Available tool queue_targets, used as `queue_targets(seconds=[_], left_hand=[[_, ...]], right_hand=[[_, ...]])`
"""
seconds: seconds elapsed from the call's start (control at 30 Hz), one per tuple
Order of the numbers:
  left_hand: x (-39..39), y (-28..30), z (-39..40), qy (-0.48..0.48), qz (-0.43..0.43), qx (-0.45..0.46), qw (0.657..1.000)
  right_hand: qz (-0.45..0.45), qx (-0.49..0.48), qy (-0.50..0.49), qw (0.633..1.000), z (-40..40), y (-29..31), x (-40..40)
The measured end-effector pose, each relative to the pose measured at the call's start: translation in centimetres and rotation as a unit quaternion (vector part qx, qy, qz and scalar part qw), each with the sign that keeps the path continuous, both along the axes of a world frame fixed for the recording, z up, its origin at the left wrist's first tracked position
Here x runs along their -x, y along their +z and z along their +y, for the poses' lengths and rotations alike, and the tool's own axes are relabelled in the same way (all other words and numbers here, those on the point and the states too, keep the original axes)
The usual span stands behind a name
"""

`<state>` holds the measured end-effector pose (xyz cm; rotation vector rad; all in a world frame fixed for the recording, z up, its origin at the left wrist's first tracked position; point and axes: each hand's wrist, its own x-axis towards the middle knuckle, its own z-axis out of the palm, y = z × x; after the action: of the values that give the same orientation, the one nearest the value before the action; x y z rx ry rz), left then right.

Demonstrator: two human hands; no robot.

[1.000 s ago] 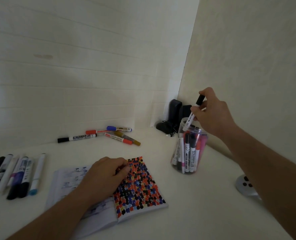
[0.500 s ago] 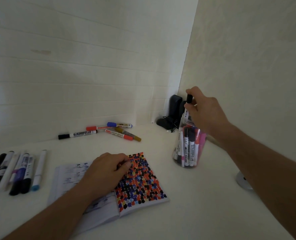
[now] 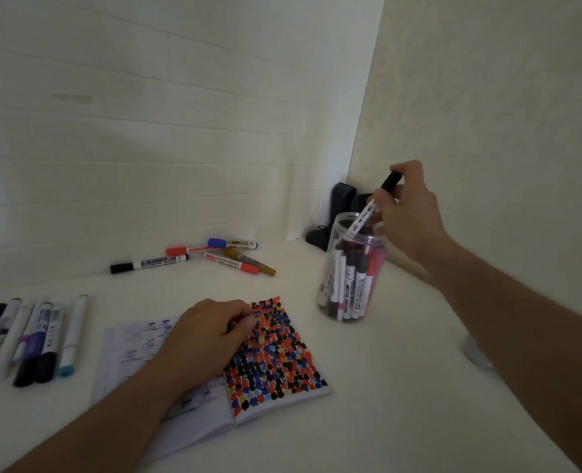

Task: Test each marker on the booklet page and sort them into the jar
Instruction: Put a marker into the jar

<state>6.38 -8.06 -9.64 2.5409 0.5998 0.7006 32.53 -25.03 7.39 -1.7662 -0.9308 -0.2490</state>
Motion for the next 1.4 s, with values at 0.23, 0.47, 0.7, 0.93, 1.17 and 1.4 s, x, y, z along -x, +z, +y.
queue_targets(seconds=[0.23,0.47,0.7,0.93,1.17,1.4], left_hand=[[-0.1,0.1,-0.1,0.006,0.007,-0.008,1.0],[-0.3,0.5,-0.2,-0.004,0.072,-0.061,0.996],[-0.3,0.2,-0.2,0.003,0.057,-0.052,0.997],[-0.2,0.2,-0.3,-0.001,0.051,-0.046,0.998],[-0.1,0.3,-0.4,-0.003,0.05,-0.037,0.998],[-0.2,0.5,-0.4,0.0,0.057,-0.042,0.998]], right_hand=[[-0.015,0.069,0.013,0.997,1.3,0.6,1.5],[0.04,-0.03,0.059,0.997,1.5,-0.3,2.7],[0.038,-0.024,0.065,0.997,1.1,-0.5,2.5],[-0.106,0.159,0.074,0.979,0.4,-0.5,2.9],[-0.263,0.2,0.061,0.942,-0.3,-3.0,2.2],[-0.4,0.068,0.007,0.914,0.7,-4.7,1.2]])
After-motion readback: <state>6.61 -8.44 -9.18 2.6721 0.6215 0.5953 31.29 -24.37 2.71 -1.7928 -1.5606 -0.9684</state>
